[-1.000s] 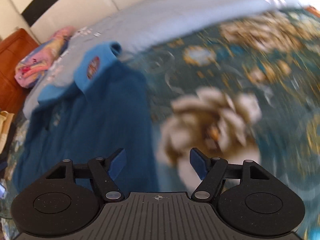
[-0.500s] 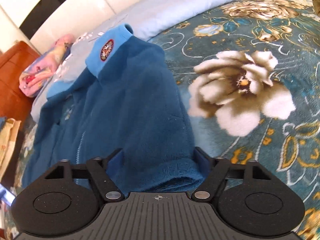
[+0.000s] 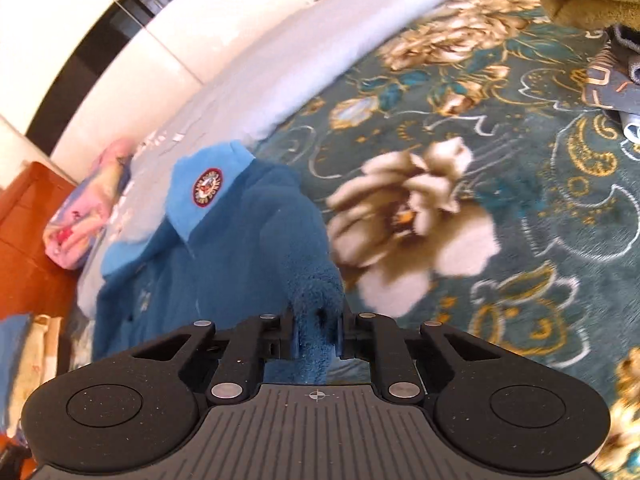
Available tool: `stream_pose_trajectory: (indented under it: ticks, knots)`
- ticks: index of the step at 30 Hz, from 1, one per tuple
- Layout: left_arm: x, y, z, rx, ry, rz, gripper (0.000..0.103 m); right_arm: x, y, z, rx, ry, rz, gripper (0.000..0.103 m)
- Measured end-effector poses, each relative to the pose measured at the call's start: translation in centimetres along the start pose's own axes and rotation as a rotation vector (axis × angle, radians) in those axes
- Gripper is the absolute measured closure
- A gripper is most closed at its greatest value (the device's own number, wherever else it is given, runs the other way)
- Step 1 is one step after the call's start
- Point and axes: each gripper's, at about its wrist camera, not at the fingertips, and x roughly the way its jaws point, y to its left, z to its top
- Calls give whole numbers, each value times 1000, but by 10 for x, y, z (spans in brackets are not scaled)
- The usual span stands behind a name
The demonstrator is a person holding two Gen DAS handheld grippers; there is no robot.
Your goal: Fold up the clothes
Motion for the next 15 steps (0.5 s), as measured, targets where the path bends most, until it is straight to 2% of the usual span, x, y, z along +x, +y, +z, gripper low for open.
stream_pose_trajectory:
  ticks: [5,6,9,12,15]
  knots:
    - [16,18,-7,-16,31,30,34,8,10,-7,-57,21,-60,88]
    - [20,21,-8,-15,34,37,34,8,11,-9,-57,22,-70,81]
    - [37,29,-9,-2,20,45,34,-7,7,-18,-40,0,-82,78]
    - [58,35,-7,-28,26,54,34,-25,7,-27,-53,-24,-89,69]
    - [71,31,-13,-70,-19,56,29,-37,8,-33,-68,-38,-87,60]
